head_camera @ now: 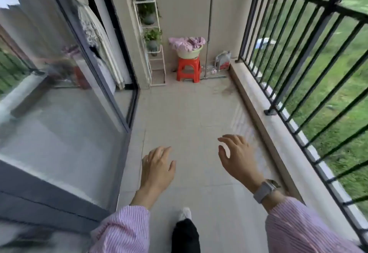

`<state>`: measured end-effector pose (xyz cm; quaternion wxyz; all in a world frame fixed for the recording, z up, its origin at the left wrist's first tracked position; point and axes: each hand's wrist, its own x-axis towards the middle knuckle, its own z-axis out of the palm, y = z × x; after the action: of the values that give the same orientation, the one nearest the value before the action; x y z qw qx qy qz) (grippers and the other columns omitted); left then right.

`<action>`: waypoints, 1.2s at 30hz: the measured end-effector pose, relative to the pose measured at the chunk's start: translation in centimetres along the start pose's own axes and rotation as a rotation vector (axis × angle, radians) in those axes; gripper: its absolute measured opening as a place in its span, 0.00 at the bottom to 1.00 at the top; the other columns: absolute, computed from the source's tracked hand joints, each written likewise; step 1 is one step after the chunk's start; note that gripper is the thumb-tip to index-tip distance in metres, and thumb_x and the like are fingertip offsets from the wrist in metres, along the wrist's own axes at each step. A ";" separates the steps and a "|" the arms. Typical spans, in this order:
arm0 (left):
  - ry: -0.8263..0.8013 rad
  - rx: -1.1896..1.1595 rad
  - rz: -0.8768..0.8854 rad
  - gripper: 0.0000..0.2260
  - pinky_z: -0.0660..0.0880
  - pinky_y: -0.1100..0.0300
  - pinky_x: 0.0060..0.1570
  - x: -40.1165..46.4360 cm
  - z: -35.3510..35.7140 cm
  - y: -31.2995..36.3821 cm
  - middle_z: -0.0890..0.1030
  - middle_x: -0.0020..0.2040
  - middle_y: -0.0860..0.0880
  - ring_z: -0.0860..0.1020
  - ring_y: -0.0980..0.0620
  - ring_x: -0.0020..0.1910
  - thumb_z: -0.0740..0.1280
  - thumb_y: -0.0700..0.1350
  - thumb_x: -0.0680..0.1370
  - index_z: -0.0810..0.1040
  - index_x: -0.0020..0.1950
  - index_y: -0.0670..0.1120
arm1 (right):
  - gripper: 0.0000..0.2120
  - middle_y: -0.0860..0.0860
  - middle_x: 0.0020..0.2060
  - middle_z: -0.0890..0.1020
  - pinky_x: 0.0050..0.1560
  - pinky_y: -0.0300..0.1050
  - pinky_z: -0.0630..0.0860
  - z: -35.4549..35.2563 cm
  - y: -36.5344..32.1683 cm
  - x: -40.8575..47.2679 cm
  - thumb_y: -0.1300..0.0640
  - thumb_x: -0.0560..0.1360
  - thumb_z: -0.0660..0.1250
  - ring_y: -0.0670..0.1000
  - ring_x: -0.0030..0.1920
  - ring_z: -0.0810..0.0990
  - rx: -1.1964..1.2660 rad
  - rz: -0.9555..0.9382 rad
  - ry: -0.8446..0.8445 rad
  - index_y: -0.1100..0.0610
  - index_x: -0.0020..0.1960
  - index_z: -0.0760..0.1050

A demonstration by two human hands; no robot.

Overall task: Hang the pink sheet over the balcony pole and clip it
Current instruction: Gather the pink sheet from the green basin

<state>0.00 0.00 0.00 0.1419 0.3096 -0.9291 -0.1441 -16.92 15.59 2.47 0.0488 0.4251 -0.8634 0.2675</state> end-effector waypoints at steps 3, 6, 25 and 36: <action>-0.034 0.013 -0.049 0.19 0.66 0.49 0.61 5.6 2.2 -2.8 0.74 0.63 0.46 0.70 0.44 0.63 0.64 0.46 0.75 0.70 0.65 0.45 | 0.19 0.54 0.47 0.82 0.45 0.52 0.76 4.0 1.6 4.6 0.50 0.71 0.54 0.59 0.50 0.79 0.019 0.025 -0.041 0.58 0.50 0.79; -0.076 0.009 -0.078 0.19 0.65 0.50 0.61 13.5 3.1 -5.0 0.73 0.65 0.46 0.70 0.44 0.63 0.62 0.46 0.76 0.68 0.66 0.44 | 0.13 0.55 0.54 0.78 0.47 0.51 0.76 7.7 2.9 11.2 0.57 0.74 0.60 0.58 0.54 0.77 0.049 0.090 -0.148 0.59 0.55 0.76; -0.162 0.041 0.017 0.18 0.65 0.52 0.58 64.7 11.0 -8.9 0.73 0.63 0.45 0.70 0.43 0.62 0.61 0.46 0.77 0.69 0.65 0.45 | 0.14 0.52 0.57 0.77 0.57 0.50 0.67 19.0 14.9 59.1 0.55 0.76 0.59 0.56 0.61 0.71 -0.040 0.142 -0.197 0.56 0.60 0.73; -0.106 0.036 -0.041 0.16 0.67 0.51 0.59 96.2 13.3 -11.4 0.75 0.61 0.47 0.72 0.45 0.60 0.61 0.46 0.76 0.71 0.64 0.46 | 0.16 0.51 0.59 0.75 0.57 0.49 0.68 24.0 22.2 91.2 0.53 0.76 0.59 0.55 0.62 0.70 -0.025 0.042 -0.249 0.55 0.62 0.72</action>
<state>-72.52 -65.60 0.50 0.0841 0.3229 -0.9313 -0.1462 -88.13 -50.10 1.10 -0.0590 0.4363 -0.8747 0.2027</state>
